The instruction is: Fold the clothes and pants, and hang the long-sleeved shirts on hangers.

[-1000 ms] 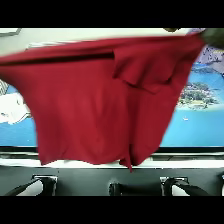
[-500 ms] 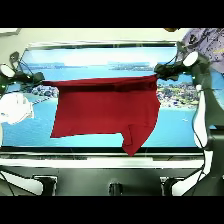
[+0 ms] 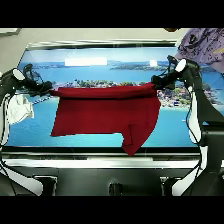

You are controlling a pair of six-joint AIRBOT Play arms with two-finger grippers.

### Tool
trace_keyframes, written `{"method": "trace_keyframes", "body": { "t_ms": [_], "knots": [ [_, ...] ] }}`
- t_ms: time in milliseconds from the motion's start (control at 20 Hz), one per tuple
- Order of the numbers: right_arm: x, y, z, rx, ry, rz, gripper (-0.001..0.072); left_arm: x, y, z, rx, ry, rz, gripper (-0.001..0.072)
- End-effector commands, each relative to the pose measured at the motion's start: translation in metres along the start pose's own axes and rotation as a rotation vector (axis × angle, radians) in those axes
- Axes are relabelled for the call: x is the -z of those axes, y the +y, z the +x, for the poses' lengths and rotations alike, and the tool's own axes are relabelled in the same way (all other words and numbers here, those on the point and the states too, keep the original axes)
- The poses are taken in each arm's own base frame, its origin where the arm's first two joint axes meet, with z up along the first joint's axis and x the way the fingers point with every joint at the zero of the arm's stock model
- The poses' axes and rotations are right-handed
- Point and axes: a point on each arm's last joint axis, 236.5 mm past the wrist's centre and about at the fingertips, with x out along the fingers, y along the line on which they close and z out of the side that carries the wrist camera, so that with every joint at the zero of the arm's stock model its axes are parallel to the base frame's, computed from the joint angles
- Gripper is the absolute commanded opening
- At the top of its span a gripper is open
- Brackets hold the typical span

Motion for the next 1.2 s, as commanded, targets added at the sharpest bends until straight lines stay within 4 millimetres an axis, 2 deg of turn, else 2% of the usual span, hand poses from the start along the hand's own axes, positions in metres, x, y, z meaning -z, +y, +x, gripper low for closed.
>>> {"method": "trace_keyframes", "body": {
  "t_ms": [0, 150, 400, 700, 750, 800, 850, 900, 950, 1000, 1050, 1150],
  "knots": [
    [0.033, -0.011, -0.001, 0.046, 0.139, -0.005, 0.0024, 0.045, 0.001, 0.003, -0.01, 0.193, -0.002, 0.0017],
    [0.035, -0.011, -0.001, 0.046, 0.147, -0.004, 0.0024, 0.062, -0.005, 0.007, 0.0, 0.26, 0.003, 0.0018],
    [0.033, -0.012, 0.002, 0.046, 0.141, -0.004, 0.0024, 0.074, -0.014, 0.016, 0.003, 0.302, 0.01, 0.0018],
    [0.047, -0.022, 0.033, 0.056, 0.214, 0.013, 0.0025, 0.091, -0.014, 0.037, -0.016, 0.378, -0.045, 0.0034],
    [0.048, -0.023, 0.037, 0.057, 0.223, 0.014, 0.0026, 0.092, -0.013, 0.039, -0.018, 0.384, -0.052, 0.0088],
    [0.05, -0.024, 0.04, 0.058, 0.23, 0.016, 0.0055, 0.093, -0.013, 0.04, -0.019, 0.385, -0.052, 0.021],
    [0.05, -0.024, 0.04, 0.058, 0.232, 0.017, 0.013, 0.091, -0.013, 0.038, -0.018, 0.38, -0.052, 0.0452],
    [0.051, -0.023, 0.038, 0.055, 0.236, 0.017, 0.024, 0.085, -0.013, 0.033, -0.017, 0.362, -0.051, 0.07],
    [0.053, -0.022, 0.033, 0.054, 0.244, 0.016, 0.0379, 0.077, -0.012, 0.025, -0.017, 0.338, -0.05, 0.072],
    [0.055, -0.021, 0.023, 0.055, 0.25, 0.001, 0.0461, 0.065, -0.01, 0.011, -0.014, 0.305, -0.052, 0.072],
    [0.056, -0.021, 0.009, 0.05, 0.252, -0.018, 0.0473, 0.053, -0.004, -0.007, -0.023, 0.27, -0.052, 0.072],
    [0.047, -0.037, -0.029, 0.046, 0.205, -0.016, 0.0474, 0.036, 0.025, -0.051, -0.094, 0.194, -0.06, 0.072]
  ]
}}
